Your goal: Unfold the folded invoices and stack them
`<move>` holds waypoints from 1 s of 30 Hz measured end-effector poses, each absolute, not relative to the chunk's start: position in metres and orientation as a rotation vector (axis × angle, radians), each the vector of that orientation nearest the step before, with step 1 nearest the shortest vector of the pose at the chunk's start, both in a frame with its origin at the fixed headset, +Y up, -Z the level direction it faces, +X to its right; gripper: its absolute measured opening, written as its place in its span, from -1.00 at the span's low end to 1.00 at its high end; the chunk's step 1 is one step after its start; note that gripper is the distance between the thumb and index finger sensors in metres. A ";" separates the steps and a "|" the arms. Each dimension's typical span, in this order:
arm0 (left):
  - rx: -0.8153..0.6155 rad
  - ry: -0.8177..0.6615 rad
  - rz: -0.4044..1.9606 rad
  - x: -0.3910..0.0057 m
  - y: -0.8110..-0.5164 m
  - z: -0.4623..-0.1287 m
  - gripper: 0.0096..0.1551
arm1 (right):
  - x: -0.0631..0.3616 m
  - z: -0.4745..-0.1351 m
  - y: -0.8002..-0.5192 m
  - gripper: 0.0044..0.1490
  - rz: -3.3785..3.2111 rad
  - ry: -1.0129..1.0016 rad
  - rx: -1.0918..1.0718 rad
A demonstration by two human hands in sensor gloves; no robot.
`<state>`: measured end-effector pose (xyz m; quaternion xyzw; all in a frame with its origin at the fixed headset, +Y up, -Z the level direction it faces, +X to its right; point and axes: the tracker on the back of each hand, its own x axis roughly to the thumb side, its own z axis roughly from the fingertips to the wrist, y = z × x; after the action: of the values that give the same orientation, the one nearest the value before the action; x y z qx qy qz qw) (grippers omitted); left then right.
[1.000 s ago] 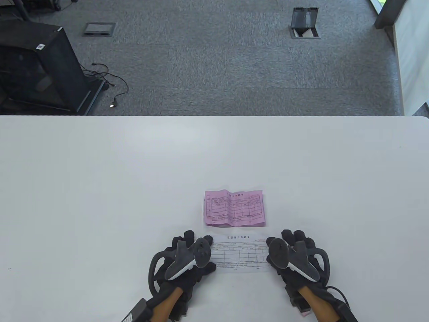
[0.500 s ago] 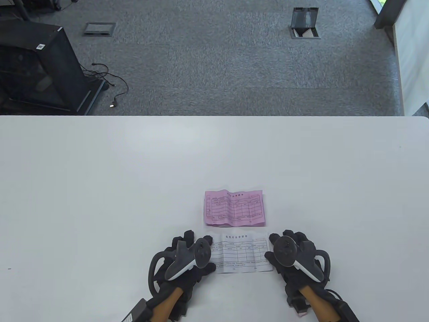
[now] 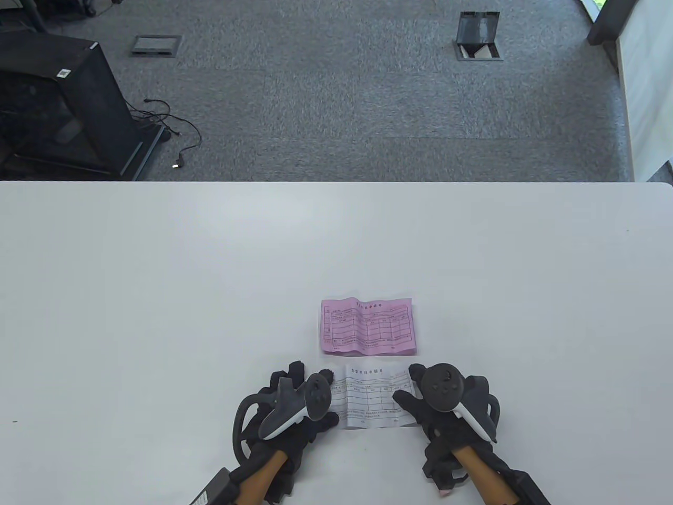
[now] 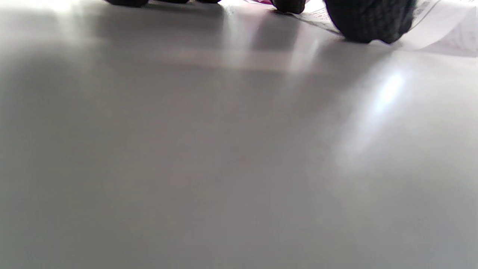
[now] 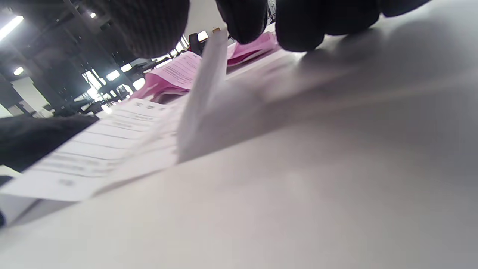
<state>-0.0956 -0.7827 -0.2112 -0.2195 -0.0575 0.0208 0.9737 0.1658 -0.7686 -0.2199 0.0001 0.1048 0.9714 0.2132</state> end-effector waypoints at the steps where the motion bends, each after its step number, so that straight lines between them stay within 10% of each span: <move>1: -0.443 -0.116 0.042 -0.096 -0.783 -0.211 -0.03 | 0.165 -0.220 -0.769 -0.13 2.664 0.283 -0.003; 20: -0.448 -0.118 0.081 -0.098 -0.781 -0.210 -0.01 | 0.174 -0.221 -0.758 -0.51 2.542 0.090 -0.026; 30: -0.464 -0.080 0.560 -0.129 -0.765 -0.215 0.17 | 0.180 -0.213 -0.712 -0.53 2.207 -0.096 0.237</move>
<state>-0.1290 -0.7646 -0.2148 -0.2271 -0.0390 0.2740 0.9337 0.1799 -0.7116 -0.2127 0.0955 -0.0388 0.8901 0.4440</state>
